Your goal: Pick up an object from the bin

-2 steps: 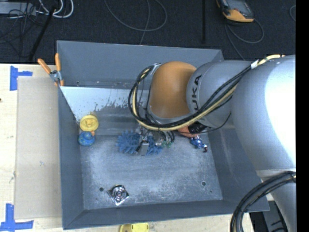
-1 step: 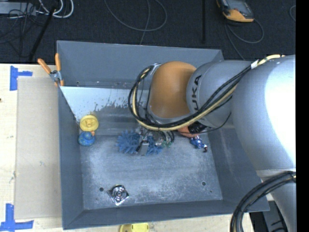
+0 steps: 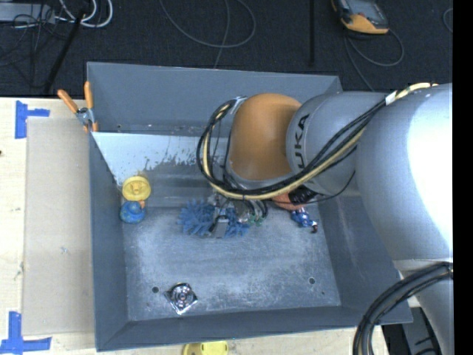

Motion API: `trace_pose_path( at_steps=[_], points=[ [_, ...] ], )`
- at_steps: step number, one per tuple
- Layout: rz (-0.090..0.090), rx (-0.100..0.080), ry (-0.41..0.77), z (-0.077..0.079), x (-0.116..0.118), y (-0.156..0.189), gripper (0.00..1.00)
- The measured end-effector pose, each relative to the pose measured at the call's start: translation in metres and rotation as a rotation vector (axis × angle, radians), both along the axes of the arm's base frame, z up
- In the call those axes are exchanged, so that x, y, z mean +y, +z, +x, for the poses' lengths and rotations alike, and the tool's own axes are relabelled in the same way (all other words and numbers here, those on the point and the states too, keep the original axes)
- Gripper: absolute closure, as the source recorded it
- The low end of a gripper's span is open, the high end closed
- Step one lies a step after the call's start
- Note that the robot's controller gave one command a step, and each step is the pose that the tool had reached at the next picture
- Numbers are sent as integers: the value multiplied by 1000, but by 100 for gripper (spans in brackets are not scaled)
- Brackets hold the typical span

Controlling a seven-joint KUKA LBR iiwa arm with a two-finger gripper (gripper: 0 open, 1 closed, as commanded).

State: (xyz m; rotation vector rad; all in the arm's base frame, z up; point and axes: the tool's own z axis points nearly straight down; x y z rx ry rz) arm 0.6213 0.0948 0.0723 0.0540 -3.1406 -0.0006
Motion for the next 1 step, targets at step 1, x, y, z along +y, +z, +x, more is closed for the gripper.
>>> trace_pose_path(
  at_steps=[1],
  points=[
    [-1,5,-1,-1,0,11,100]
  ],
)
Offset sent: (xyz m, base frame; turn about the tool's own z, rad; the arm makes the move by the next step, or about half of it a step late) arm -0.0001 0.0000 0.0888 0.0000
